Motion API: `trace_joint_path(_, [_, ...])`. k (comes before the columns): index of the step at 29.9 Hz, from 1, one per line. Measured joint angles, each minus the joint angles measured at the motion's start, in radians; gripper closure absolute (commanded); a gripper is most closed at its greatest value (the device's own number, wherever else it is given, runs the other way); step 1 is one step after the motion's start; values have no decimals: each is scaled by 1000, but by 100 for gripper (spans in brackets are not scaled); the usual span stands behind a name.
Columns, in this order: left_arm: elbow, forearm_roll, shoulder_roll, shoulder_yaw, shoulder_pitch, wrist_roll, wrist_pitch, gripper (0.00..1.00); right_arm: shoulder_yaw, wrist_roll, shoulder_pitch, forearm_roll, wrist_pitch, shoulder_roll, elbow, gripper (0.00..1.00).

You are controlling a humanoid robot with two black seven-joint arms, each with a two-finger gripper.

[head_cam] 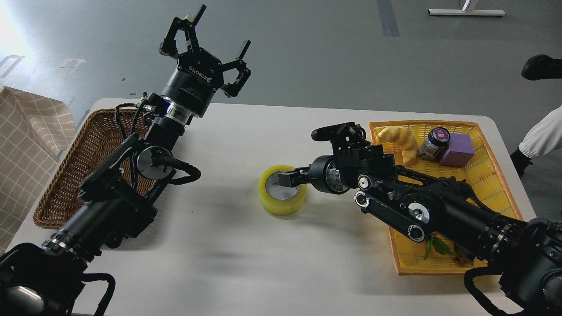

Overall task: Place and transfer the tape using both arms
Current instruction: 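Withdraw the right gripper back above the tray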

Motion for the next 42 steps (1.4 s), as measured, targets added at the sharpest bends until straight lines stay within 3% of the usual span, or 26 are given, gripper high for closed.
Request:
trace_joint_path(4, [0,0,1,1,-2,0,0,2,60,-1,-2,66,0,-69,78,1])
trace_joint_path(11, [0,1,5,11,1,3,0,2,103,-1,-33,304,0,-303,256,1])
trace_joint_path(18, [2,2,10,9,7,3,0,2,340,10,-170,415,0,-443,373,1])
trace_joint_path(28, [3,2,13,4,1,2,0,2,795,135,-414,570,0,-398,397,1])
trace_joint_path(35, [4,4,11,4,-3,2,0,2,946,140,-438,937,0,-340,344,1])
trace_joint_path(42, [5,14,23,8,-4,6,0,2,1091,129,-428,1103,0,-240,290,1])
